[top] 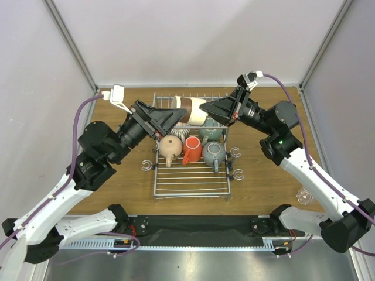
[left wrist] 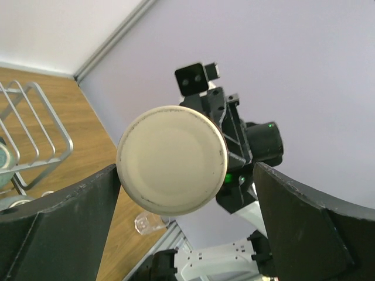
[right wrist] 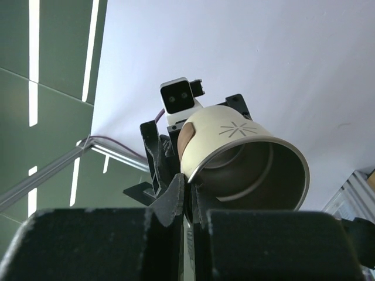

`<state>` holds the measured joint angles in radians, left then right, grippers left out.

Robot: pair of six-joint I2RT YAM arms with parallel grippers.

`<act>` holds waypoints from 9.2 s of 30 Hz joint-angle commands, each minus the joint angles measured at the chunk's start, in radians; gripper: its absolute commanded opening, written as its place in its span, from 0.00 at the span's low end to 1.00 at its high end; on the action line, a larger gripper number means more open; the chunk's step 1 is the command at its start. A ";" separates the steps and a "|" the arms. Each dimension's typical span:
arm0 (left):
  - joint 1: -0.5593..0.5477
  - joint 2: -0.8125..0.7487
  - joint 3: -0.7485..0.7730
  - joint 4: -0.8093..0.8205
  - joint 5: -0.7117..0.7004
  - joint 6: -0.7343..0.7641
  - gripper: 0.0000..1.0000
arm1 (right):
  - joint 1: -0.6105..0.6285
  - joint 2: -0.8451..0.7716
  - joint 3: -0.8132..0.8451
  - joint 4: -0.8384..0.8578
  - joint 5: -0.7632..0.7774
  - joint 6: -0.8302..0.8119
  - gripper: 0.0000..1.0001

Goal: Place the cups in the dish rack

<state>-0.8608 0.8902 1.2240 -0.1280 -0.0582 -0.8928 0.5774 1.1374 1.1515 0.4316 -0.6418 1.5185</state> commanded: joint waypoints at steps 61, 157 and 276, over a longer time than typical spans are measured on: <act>-0.133 -0.002 -0.363 -0.615 -0.308 0.215 0.00 | -0.459 -0.119 0.240 -1.200 0.027 -0.624 0.70; -0.057 -0.227 -0.149 -0.809 -0.163 0.147 1.00 | -0.695 -0.143 0.185 -1.720 0.718 -0.719 0.62; -0.050 0.174 0.232 0.136 0.245 0.183 1.00 | -0.146 0.002 0.381 -0.251 -0.358 -0.182 0.00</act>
<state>-0.9165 1.0733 1.4170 -0.0051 0.1886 -0.7078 0.4206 1.1442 1.5017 0.1623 -0.9722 1.3663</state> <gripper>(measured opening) 0.996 0.054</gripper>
